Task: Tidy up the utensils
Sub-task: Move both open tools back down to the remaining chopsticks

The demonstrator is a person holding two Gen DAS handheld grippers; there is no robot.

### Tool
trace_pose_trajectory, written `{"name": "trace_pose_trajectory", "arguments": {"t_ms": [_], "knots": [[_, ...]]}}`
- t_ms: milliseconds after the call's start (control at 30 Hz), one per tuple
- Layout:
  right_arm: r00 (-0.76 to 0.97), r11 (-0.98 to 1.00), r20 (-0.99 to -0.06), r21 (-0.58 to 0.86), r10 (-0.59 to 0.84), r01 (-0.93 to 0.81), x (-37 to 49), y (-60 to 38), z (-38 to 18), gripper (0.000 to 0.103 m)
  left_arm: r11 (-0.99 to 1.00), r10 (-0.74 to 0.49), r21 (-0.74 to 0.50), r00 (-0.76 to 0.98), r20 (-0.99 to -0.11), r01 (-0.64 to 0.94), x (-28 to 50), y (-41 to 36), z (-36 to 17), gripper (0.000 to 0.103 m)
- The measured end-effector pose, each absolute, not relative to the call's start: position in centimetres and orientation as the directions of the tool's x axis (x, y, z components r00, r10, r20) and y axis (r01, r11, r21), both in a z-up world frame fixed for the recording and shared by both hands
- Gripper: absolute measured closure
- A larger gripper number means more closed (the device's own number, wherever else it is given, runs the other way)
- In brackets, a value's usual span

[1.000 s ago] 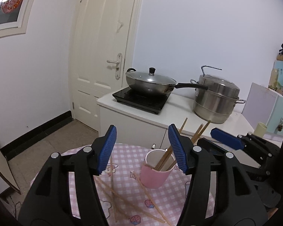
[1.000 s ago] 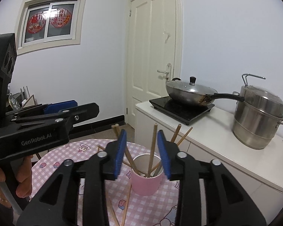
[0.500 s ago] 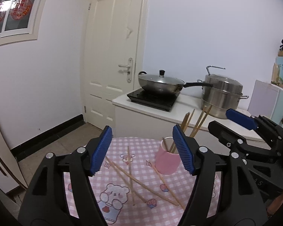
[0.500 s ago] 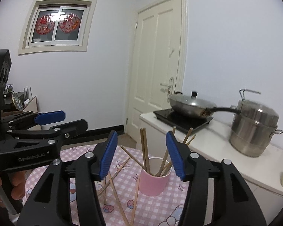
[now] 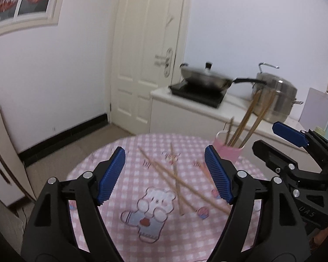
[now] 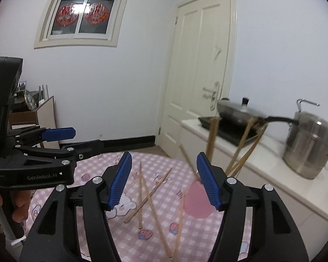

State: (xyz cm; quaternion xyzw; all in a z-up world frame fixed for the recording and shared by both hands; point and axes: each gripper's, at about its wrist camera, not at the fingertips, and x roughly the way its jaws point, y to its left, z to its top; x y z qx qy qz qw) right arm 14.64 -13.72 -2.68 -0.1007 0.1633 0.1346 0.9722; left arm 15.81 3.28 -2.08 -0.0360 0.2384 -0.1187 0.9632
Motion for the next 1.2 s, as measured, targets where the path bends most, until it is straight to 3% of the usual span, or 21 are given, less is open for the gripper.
{"name": "trace_pose_trajectory", "arguments": {"t_ms": [333, 567, 1200], "knots": [[0.847, 0.938, -0.49, -0.147, 0.206, -0.314, 17.9, -13.1, -8.2, 0.044, 0.966, -0.257, -0.187, 0.734, -0.629, 0.178, 20.3, 3.9, -8.5, 0.029], [0.773, 0.933, -0.608, -0.141, 0.183, -0.332, 20.9, -12.8, -12.4, 0.045, 0.972, -0.232, -0.195, 0.674, -0.701, 0.132, 22.1, 4.0, -11.5, 0.029], [0.633, 0.905, -0.759, -0.152, 0.151, -0.398, 28.1, -10.9, -16.0, 0.074, 0.983, -0.182, -0.16, 0.619, -0.764, 0.091, 27.0, 4.0, -13.3, 0.029]]}}
